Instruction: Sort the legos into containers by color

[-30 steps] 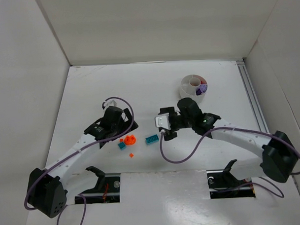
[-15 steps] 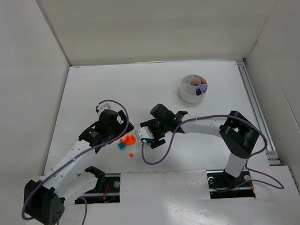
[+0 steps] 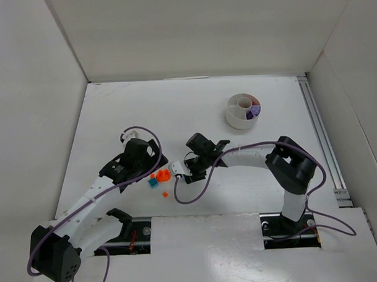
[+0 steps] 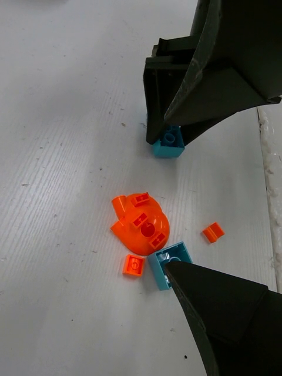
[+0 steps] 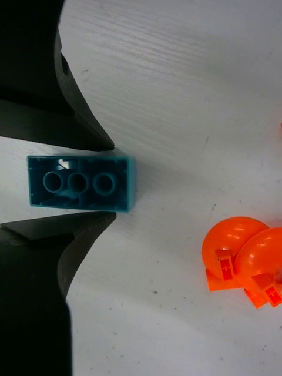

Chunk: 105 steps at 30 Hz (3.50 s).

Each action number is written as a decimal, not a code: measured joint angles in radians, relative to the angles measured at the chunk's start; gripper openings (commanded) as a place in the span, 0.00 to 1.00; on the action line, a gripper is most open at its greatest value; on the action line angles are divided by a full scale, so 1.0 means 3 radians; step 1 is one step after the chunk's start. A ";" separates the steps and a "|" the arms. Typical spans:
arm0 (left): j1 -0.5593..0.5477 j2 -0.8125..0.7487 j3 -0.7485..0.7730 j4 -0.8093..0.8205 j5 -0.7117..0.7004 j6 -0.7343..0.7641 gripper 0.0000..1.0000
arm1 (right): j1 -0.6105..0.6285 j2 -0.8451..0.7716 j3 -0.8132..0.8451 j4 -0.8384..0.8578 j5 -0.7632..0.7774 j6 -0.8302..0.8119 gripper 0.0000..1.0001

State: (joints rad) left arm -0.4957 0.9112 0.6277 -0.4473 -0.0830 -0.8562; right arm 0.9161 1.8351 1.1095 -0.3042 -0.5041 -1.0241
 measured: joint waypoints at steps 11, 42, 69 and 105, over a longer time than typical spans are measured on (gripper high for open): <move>0.0000 0.0000 0.0000 0.0001 -0.0015 -0.0009 1.00 | -0.0038 0.0037 0.0046 0.0095 -0.0083 0.0137 0.24; 0.0047 0.0697 0.0322 0.0291 -0.0014 0.0125 1.00 | -0.2220 -0.0727 -0.0080 0.1720 0.0100 0.0964 0.25; 0.0088 0.0998 0.0422 0.0407 0.0037 0.0207 1.00 | -0.2271 -0.0657 -0.0374 0.1836 0.0175 0.0804 0.58; 0.0086 -0.0273 -0.0257 -0.0743 0.0014 -0.0975 0.81 | -0.1391 -0.2528 -0.0914 0.1272 0.2083 0.1134 0.98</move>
State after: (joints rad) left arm -0.4698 0.8291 0.5507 -0.6701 -0.0788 -1.1488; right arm 0.4988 1.0767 0.8352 0.0772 0.1207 -0.6838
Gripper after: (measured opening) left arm 0.844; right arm 0.984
